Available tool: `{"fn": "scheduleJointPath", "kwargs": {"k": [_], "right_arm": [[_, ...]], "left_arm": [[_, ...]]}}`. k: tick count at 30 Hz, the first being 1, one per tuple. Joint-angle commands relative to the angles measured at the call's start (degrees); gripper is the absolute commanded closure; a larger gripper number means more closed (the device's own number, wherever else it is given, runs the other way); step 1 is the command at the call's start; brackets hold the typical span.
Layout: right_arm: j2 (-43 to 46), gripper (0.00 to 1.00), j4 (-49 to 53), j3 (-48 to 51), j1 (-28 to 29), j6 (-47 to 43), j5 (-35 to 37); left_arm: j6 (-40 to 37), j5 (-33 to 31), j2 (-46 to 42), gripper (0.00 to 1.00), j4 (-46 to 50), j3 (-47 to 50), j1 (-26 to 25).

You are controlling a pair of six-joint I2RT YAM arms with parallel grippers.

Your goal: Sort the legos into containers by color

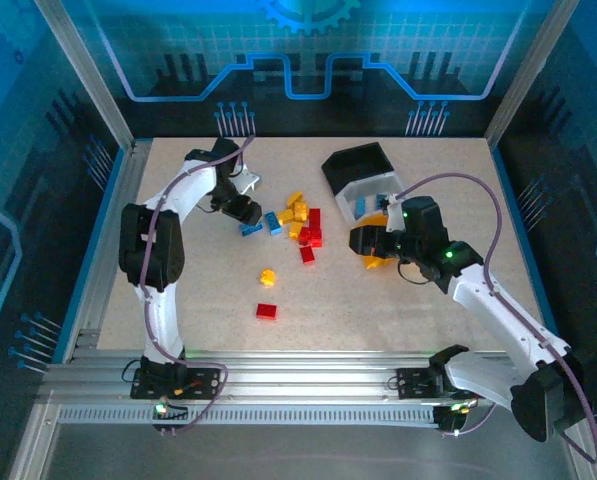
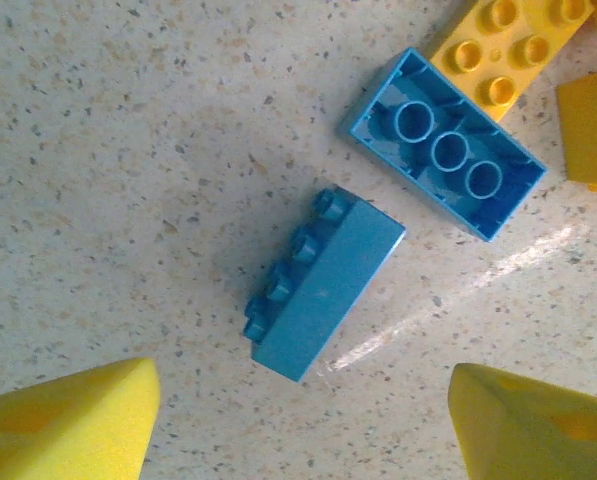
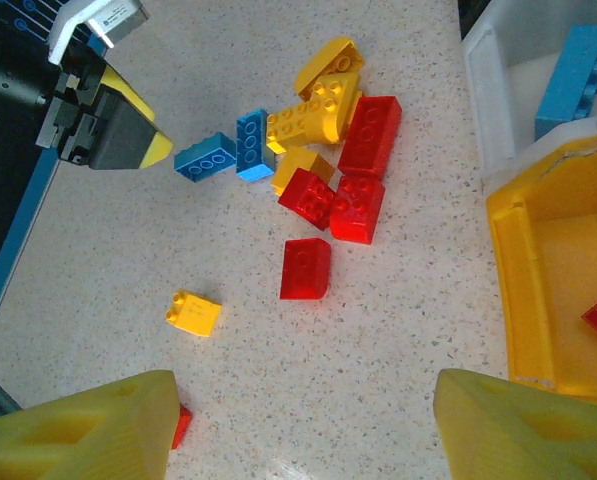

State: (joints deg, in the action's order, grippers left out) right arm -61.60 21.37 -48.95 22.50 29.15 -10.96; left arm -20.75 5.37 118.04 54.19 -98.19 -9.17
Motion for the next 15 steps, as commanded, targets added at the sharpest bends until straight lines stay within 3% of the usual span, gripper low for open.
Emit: {"fn": "scheduleJointPath", "kwargs": {"k": [1,10,13,15], "right_arm": [[1.5,0.31,0.5,0.1,0.3,0.1,0.7],[2.0,0.30,3.1,-1.1,-0.7,-0.8,1.1],[1.3,0.30,2.9,-1.1,-0.7,-0.8,0.7],[0.9,0.31,2.8,-1.1,-0.9,-0.8,0.4]], "left_arm": [[-2.4,-2.2,2.7,0.22,-1.5,-0.5,0.1],[-3.0,-4.4,8.3,0.24,-3.1,-2.2,-3.5],[-1.7,-4.1,10.0,0.33,-3.0,-3.6,-3.8],[-0.8,-4.2,11.4,0.48,-2.1,-5.1,-3.8]]}}
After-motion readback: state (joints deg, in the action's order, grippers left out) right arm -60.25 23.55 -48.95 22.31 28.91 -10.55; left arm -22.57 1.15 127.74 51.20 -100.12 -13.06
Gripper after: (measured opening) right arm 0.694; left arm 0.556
